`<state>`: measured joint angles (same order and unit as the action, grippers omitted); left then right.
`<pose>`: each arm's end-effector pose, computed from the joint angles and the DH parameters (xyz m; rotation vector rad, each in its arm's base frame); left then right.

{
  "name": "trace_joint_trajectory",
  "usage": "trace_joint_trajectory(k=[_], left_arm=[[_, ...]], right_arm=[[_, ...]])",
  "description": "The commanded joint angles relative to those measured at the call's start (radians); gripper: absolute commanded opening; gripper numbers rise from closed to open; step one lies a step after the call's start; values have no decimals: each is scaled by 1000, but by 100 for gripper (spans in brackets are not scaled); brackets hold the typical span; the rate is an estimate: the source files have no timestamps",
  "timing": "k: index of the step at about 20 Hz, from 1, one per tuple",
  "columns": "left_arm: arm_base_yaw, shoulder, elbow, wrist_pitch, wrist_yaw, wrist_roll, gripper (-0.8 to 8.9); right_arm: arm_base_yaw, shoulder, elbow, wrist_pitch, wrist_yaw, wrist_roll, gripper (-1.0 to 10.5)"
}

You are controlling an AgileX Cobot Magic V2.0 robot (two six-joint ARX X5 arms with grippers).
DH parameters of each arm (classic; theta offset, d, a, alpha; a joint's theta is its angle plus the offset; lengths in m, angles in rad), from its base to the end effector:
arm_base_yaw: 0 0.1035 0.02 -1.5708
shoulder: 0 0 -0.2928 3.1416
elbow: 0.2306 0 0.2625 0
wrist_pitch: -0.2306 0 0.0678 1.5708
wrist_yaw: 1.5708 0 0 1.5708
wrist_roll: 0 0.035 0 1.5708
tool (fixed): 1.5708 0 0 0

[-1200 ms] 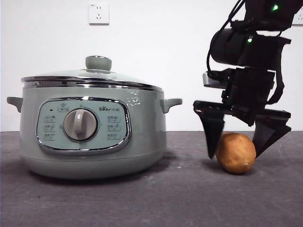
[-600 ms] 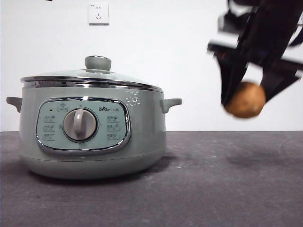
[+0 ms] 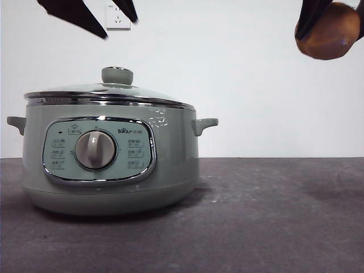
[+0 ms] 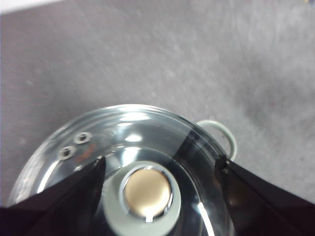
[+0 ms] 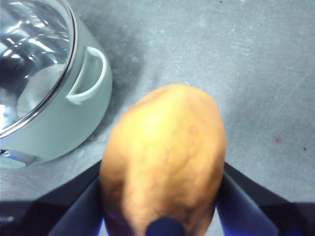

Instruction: Pick up the potato,open the lid,put the potato in the pot,close the lid

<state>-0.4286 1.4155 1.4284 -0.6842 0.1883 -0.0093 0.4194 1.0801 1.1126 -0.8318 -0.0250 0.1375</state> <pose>0.2788 -0.1346 0.3925 0.0731 0.6795 -0.5901 0.1888 0.0852 0.3563 -0.0296 0.8161 0.3647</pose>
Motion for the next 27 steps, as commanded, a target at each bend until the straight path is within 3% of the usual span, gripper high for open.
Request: trace_joint_trajectory(k=[1, 6, 12, 15, 23, 27], left_arm=[[-15, 50, 0, -6, -27, 15, 377], [-25, 126, 0, -66, -84, 18, 377], [-40, 150, 0, -74, -84, 40, 345], [-44, 150, 0, -69, -82, 71, 0], [-43, 115, 1, -19, -84, 85, -8], [-43, -11, 1, 38, -85, 85, -8]], right_arm=[[0, -21, 0, -8, 3, -8, 0], [0, -40, 0, -16, 5, -8, 1], [0, -40, 0, -15, 5, -8, 1], [0, -40, 0, -15, 5, -8, 1], [2, -40, 10, 32, -5, -6, 0], [10, -34, 61, 114, -175, 10, -4]])
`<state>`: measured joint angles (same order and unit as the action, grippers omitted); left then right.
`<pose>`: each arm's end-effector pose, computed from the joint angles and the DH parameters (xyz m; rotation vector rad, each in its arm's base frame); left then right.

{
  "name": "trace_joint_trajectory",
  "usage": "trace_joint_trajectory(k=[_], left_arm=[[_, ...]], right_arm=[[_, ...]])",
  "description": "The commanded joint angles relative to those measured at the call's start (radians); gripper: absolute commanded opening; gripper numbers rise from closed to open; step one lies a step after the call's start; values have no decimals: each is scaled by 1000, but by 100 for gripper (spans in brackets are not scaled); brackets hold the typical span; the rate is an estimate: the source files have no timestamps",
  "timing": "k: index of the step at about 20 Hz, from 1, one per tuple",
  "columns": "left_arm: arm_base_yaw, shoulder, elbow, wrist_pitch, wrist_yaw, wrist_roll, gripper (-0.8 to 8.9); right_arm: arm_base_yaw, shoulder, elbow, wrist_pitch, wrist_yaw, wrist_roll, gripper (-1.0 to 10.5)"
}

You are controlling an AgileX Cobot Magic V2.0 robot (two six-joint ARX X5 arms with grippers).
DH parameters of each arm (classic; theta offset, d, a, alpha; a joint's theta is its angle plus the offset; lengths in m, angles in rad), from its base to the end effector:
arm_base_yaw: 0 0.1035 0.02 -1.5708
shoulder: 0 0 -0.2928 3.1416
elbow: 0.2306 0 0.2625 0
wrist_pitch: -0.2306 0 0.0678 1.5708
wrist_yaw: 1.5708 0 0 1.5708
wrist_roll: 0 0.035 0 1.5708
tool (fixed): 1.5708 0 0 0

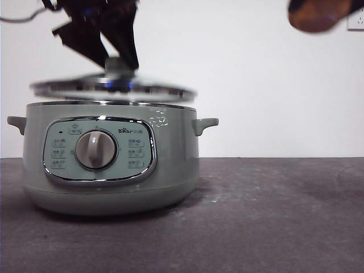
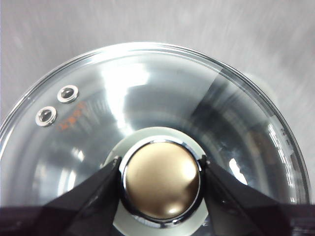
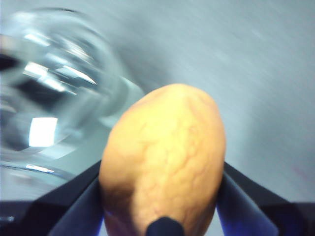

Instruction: Pick up the potato,open the lid,put the potato in the pot,close the lid

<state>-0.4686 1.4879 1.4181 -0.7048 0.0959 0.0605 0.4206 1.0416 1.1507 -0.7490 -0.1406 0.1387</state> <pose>0.2913 -0.1512 0.3655 0.2013 0.7551 -0.5593 0.1823 0.0869 0.3825 0.0400 0.6776 0.4958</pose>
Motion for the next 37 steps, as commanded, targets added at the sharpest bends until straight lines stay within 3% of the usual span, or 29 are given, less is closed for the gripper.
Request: trace_joint_trajectory(k=[1, 6, 11, 14, 17, 21, 28, 37], left_arm=[[-3, -131, 11, 64, -5, 15, -8], [-2, -381, 11, 67, -138, 15, -8], [-2, -599, 11, 35, -219, 15, -8], [-2, -678, 11, -13, -291, 15, -8], [-2, -726, 11, -59, -342, 15, -9], [-3, -734, 11, -103, -357, 15, -8], [-3, -728, 11, -110, -356, 13, -8], [-3, -655, 11, -137, -350, 12, -8]], right_arm=[[14, 14, 46, 51, -99, 18, -12], [110, 174, 221, 67, -169, 23, -12], [222, 472, 476, 36, -167, -58, -12], [264, 653, 618, 7, -156, -122, -12], [298, 807, 707, -1, -72, -188, -12], [318, 953, 731, 5, -5, -248, -12], [330, 1102, 731, 25, 17, -322, -11], [347, 1139, 731, 23, 10, -336, -10]])
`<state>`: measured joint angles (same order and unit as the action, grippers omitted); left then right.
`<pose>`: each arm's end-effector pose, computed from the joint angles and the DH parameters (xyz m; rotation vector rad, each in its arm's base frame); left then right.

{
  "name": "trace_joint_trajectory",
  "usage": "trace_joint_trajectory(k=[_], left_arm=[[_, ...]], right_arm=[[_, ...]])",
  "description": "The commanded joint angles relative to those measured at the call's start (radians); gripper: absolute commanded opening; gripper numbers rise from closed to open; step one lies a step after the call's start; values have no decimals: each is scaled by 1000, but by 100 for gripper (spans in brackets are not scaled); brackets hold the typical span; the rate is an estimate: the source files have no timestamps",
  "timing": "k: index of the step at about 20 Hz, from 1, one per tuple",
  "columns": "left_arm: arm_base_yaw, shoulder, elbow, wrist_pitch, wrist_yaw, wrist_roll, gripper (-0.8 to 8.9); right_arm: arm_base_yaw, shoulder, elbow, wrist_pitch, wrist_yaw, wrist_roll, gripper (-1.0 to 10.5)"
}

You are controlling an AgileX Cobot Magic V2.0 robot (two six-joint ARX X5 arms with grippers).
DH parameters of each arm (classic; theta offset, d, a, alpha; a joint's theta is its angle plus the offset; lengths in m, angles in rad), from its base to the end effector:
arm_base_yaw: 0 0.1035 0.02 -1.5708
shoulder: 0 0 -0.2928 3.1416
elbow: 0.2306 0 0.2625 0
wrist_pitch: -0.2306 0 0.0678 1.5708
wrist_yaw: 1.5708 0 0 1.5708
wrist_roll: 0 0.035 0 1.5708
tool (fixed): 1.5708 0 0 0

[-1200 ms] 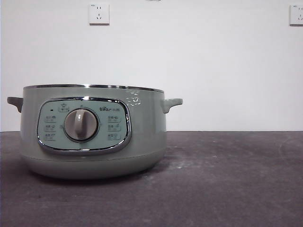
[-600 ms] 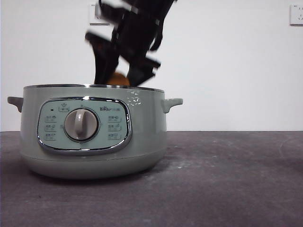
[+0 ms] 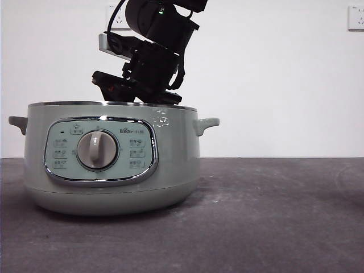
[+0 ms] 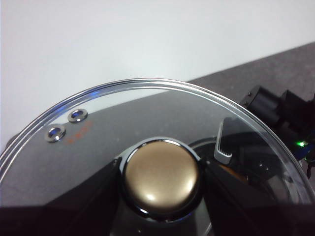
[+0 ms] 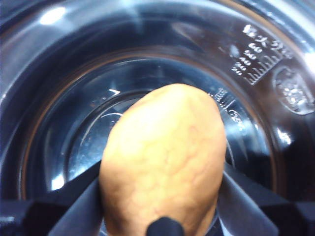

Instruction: Pick up the potato,open the lid,put the potato in the pot,close the lid

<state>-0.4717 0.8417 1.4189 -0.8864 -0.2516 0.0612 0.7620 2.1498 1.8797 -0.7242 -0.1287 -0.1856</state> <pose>0.0959 -0.0391 0.4806 0.1702 0.2832 -0.2273 0.3575 0.3473 0.2523 -0.4791 0.9006 0.9067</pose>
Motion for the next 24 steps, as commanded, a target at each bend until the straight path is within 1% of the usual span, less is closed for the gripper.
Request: trace_joint_trajectory(k=[1, 3, 4, 5, 6, 7, 8, 12, 13, 15, 16, 17, 18, 19, 22, 24], left_arm=[[0, -5, 11, 43, -2, 11, -9], [0, -2, 11, 43, -2, 11, -8], [0, -2, 11, 42, -2, 11, -8], [0, -2, 11, 43, -2, 11, -8], [0, -2, 11, 43, -2, 11, -8], [0, -2, 11, 43, -2, 11, -8], [0, -2, 11, 45, -2, 11, -8], [0, -2, 11, 48, -3, 12, -8], [0, 0, 11, 55, -2, 12, -8], [0, 9, 11, 81, -1, 12, -8], [0, 18, 11, 101, 0, 12, -9], [0, 29, 11, 115, 27, 12, -8], [0, 48, 11, 134, 76, 11, -8], [0, 69, 11, 152, 106, 11, -8], [0, 168, 11, 191, 195, 11, -9], [0, 239, 11, 204, 229, 11, -8]], right_arm=[[5, 39, 2, -10, -1, -19, -7], [5, 60, 2, -16, -1, -18, 3], [5, 61, 2, -17, 0, -13, 60], [6, 60, 2, -16, 1, -8, 215], [6, 60, 2, -16, 6, 17, 400], [5, 60, 2, -18, 9, 30, 508], [5, 60, 2, -18, 8, 32, 538], [5, 24, 3, -32, 8, 50, 537], [3, -7, 3, -51, 32, 50, 536], [-4, -97, 3, -113, 146, 50, 536], [-17, -156, 3, -149, 183, 50, 536], [-26, -210, 3, -178, 204, 55, 535], [-39, -275, 3, -204, 229, 61, 535], [-52, -334, 3, -223, 238, 63, 535], [-107, -526, 3, -267, 240, 76, 535], [-141, -625, 3, -279, 240, 117, 535]])
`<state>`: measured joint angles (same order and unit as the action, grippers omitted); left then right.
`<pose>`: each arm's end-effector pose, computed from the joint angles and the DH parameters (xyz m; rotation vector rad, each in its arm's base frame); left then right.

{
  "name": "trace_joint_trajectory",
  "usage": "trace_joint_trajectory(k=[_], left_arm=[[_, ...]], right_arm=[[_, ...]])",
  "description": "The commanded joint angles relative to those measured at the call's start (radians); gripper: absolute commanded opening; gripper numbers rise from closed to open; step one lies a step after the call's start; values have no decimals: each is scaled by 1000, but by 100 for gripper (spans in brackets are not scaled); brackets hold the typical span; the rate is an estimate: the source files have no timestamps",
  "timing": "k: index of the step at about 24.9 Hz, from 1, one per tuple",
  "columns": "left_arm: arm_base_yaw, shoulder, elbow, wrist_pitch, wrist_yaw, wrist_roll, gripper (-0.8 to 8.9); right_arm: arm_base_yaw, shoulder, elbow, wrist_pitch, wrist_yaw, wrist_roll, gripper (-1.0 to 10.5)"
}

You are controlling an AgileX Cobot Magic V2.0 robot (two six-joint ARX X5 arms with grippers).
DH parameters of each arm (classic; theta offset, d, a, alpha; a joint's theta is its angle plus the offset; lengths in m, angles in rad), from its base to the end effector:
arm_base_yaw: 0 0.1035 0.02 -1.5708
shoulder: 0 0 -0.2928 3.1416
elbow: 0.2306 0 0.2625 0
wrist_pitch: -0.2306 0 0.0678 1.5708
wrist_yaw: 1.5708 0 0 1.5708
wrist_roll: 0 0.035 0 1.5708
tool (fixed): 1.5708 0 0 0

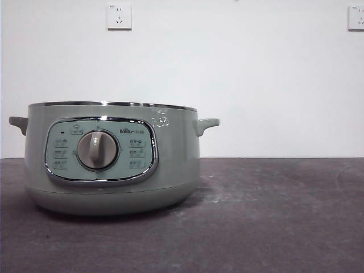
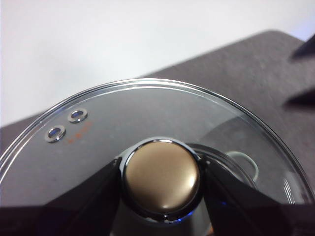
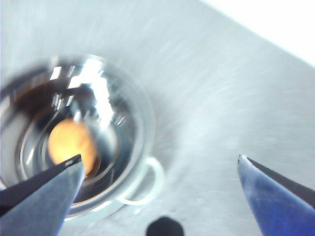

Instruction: Pick up the potato,open the lid,put the potato in the pot,close the lid

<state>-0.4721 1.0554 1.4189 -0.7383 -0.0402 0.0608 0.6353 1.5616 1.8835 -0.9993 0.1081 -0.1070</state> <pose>0.1688 -0.0846 0.4676 0.1549 0.3525 -0.4380 0.2604 0.1873 0.4697 -0.3498 0.6119 0.5416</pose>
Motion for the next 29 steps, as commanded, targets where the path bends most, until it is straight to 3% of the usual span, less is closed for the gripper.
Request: trace_joint_trajectory(k=[1, 8, 13, 29], left_arm=[[0, 55, 11, 63, 26, 11, -8], [0, 266, 8, 85, 81, -5, -8], [0, 348, 8, 93, 100, -16, -8], [-2, 376, -185, 303, 95, -92, -9]], right_arm=[[-29, -75, -1, -12, 3, 42, 535], [-101, -282, -1, -51, 3, 57, 534], [-108, -334, -1, -56, 4, 58, 534], [-112, -364, -1, -74, 3, 57, 533]])
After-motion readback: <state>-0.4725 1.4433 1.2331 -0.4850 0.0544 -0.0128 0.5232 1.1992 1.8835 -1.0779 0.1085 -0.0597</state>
